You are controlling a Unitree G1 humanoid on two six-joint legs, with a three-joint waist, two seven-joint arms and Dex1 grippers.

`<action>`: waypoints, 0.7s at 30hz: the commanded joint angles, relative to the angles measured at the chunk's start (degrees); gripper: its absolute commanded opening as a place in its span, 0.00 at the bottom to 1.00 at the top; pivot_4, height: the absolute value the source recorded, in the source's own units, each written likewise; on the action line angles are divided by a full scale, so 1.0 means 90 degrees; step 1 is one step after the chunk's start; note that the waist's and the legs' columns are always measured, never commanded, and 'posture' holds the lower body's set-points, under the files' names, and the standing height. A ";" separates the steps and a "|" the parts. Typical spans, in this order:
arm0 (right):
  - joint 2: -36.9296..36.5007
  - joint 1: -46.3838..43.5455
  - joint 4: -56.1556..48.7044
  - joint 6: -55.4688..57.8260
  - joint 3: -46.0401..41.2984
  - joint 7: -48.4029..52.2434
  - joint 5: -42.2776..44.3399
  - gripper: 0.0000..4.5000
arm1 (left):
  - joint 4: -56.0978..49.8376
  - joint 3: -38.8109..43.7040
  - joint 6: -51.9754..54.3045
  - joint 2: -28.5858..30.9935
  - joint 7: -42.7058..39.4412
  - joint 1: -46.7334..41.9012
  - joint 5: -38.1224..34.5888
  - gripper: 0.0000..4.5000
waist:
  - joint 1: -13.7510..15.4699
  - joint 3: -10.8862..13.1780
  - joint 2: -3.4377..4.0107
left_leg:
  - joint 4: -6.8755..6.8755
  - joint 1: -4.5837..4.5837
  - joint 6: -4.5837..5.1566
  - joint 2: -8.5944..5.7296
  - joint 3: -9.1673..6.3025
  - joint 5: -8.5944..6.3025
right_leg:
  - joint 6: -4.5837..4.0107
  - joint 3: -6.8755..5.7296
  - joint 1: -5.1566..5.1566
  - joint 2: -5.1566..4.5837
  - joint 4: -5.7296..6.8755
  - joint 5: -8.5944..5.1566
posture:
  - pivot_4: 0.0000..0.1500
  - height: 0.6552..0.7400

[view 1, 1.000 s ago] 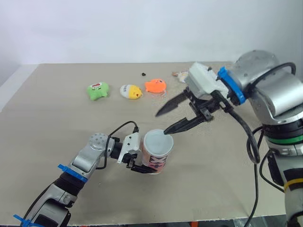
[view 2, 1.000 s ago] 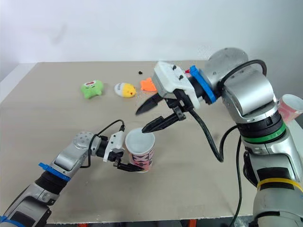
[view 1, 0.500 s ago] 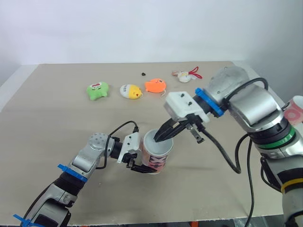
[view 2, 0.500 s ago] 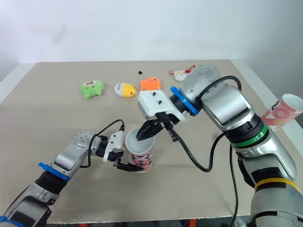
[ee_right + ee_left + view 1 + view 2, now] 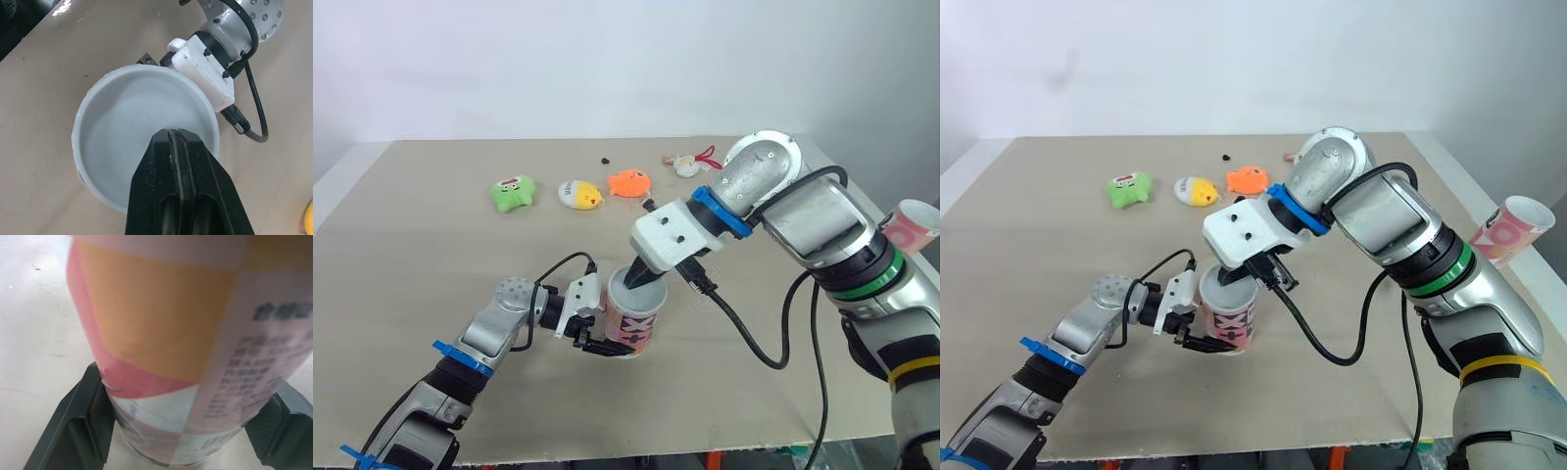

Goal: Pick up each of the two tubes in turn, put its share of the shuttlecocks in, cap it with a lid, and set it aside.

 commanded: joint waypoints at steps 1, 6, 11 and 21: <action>-0.0131 -0.0031 0.0262 0.0584 -0.0449 0.0227 0.0533 0.01 | 0.0227 -0.0294 0.0104 0.0113 -0.0033 0.0206 0.0345 0.71 | 0.0007 0.0004 0.0000 | 0.0000 -0.0002 -0.0004 0.0000 0.0001 -0.0002 | -0.0006 -0.0022 -0.0002 -0.0017 0.0000 0.0004 | 1.00 1.00; -0.0693 0.0151 0.0102 0.1108 -0.1586 0.0227 0.1657 0.01 | 0.0271 -0.0224 -0.0039 0.0046 0.0032 0.0251 0.0324 0.71 | 0.0066 0.0020 0.0017 | -0.0004 -0.0090 -0.0010 -0.0009 -0.0017 -0.0006 | -0.0050 -0.0076 -0.0038 -0.0016 -0.0001 0.0023 | 1.00 1.00; -0.1195 0.0697 -0.0237 0.1956 -0.2838 -0.0345 0.2438 0.01 | 0.0326 -0.0074 -0.0375 -0.0098 0.0131 0.0359 0.0229 0.71 | 0.0152 0.0027 0.0027 | -0.0003 -0.0139 -0.0010 -0.0022 -0.0030 -0.0026 | -0.0019 -0.0085 -0.0066 -0.0022 -0.0008 0.0017 | 1.00 1.00; -0.1687 0.3462 -0.1121 0.2135 -0.4500 -0.2215 0.2225 0.78 | 0.0636 0.0253 -0.0502 -0.0186 0.0097 0.0131 0.0061 1.00 | 0.0163 0.0084 0.0038 | 0.0020 -0.0154 -0.0007 -0.0032 -0.0022 -0.0024 | 0.0034 -0.0071 -0.0065 -0.0015 -0.0016 0.0002 | 1.00 1.00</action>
